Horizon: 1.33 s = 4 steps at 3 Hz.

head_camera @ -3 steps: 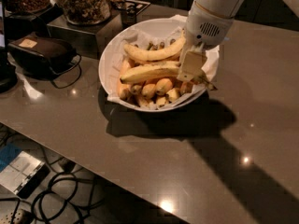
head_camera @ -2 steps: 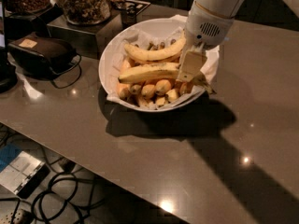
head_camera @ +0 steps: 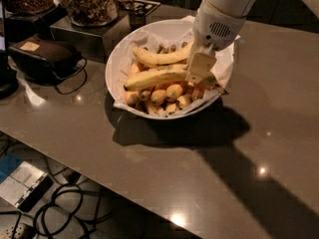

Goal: Pick banana from white bowl

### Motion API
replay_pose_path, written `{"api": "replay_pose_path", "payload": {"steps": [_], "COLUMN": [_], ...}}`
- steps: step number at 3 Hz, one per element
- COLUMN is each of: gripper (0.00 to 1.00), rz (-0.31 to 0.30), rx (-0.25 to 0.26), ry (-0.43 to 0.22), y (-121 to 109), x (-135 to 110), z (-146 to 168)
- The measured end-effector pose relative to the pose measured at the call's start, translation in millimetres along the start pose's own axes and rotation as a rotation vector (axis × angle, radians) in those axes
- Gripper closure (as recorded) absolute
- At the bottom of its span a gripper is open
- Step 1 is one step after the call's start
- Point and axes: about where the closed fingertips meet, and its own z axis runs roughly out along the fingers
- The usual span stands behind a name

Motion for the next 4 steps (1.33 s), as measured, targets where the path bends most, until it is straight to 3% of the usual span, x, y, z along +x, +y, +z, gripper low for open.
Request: {"api": "replay_pose_path", "payload": {"steps": [2,3,4], "gripper": [1.0,1.0,1.0], "rz": [-0.044,-0.096,-0.096], "rx": [-0.026,-0.03,-0.03], "ry": [-0.08,-0.123,-0.123], "y": [4.3,12.2,12.2], "x": [-9.4,-25.5,-25.5], "z": [-20.7,-40.3,-40.3]}}
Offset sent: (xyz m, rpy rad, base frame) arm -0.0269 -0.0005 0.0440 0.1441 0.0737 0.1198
